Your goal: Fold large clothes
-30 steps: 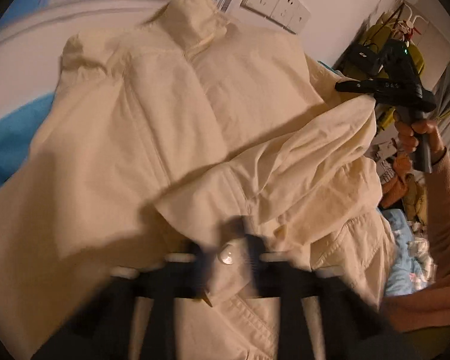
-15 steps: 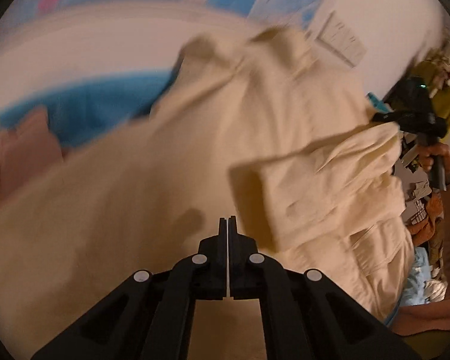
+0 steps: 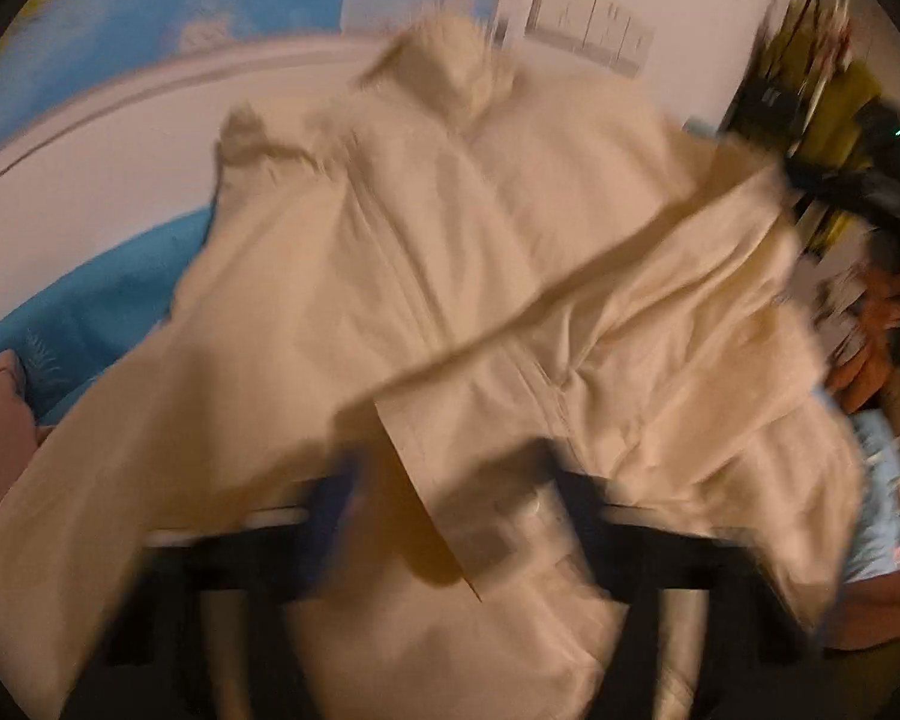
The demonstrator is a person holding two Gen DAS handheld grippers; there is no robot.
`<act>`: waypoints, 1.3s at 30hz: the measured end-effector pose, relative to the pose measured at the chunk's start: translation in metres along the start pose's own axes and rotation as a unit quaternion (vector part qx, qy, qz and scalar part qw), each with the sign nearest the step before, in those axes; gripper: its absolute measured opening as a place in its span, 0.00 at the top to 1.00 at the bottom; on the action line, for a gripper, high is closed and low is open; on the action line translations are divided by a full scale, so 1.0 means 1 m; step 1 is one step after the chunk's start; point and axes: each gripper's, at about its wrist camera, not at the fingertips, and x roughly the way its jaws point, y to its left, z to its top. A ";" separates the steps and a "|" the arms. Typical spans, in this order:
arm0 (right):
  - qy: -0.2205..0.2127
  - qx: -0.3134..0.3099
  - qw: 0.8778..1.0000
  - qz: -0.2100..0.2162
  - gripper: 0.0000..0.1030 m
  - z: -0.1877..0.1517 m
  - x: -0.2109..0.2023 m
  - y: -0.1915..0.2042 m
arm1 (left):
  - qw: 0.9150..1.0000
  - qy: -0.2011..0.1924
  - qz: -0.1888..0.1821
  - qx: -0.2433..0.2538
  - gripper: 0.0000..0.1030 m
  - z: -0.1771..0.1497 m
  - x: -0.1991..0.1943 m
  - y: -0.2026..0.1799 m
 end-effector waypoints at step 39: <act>0.129 -0.214 0.963 0.100 0.35 -0.080 0.136 0.226 | 0.945 -0.071 0.283 -0.150 0.27 -0.181 -0.221 0.106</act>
